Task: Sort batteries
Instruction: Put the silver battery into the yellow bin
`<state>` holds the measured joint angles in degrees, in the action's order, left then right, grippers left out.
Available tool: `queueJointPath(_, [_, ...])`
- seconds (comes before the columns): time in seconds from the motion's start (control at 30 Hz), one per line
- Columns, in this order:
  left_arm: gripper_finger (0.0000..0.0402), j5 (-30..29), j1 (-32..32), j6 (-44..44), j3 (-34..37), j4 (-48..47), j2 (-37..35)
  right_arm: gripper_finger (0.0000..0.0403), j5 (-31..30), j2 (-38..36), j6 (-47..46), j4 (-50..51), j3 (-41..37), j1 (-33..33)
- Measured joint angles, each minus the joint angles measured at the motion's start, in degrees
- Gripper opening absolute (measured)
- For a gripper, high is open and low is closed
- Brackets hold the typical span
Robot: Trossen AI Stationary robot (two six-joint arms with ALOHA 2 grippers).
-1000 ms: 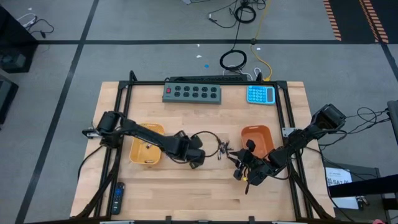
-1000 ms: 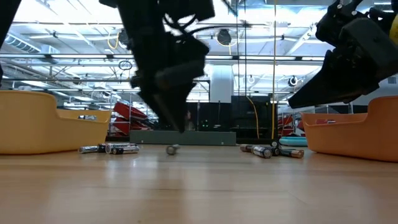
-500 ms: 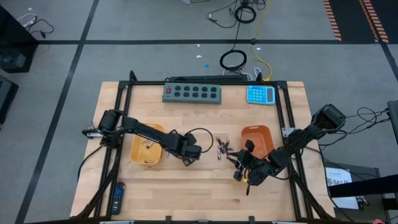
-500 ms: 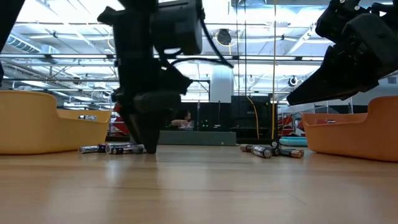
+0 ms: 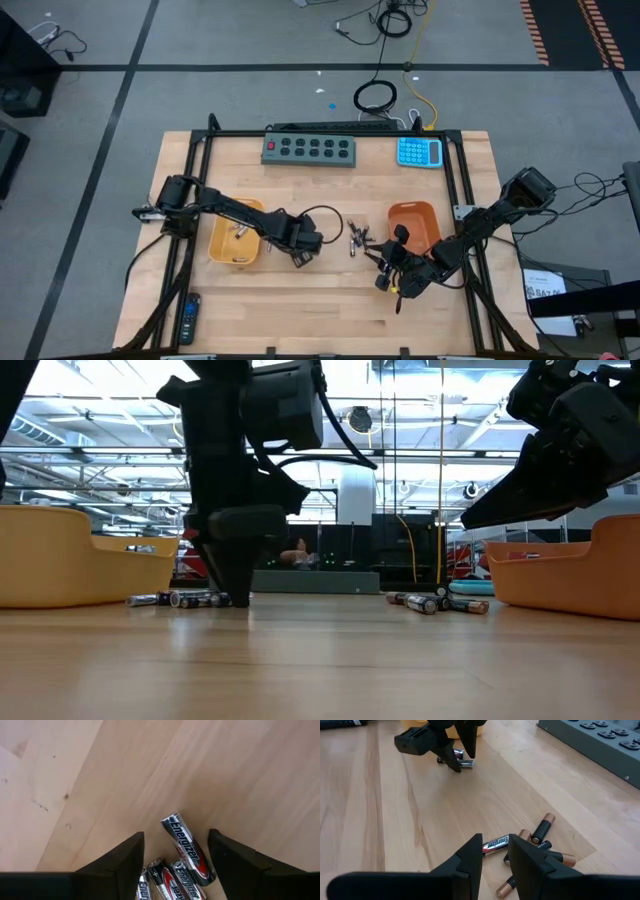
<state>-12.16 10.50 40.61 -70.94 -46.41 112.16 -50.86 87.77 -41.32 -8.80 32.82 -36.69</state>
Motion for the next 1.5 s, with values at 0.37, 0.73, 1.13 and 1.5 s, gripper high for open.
queueJointPath(0.37, [0.0058, 0.5, 0.1, -8.6, 0.2, 1.5, 0.1, 0.0084, 0.0, 0.0, 0.0, 0.0, 0.0, 0.0])
queueJointPath(0.73, [0.0043, -3.7, 1.7, -11.2, -1.4, 0.2, 0.2, 0.0084, 0.0, 0.0, 0.0, 0.4, 0.0, 0.0])
queueJointPath(1.13, [0.0043, -11.9, 7.7, -2.1, -7.6, -23.0, -13.8, 0.0084, 0.2, 0.0, 2.3, 1.0, 0.0, 1.9])
queueJointPath(1.5, [0.0043, -2.0, 6.1, 6.7, 10.4, -21.9, -31.4, 0.0084, 1.5, 0.0, 4.7, -0.2, 0.0, 2.5])
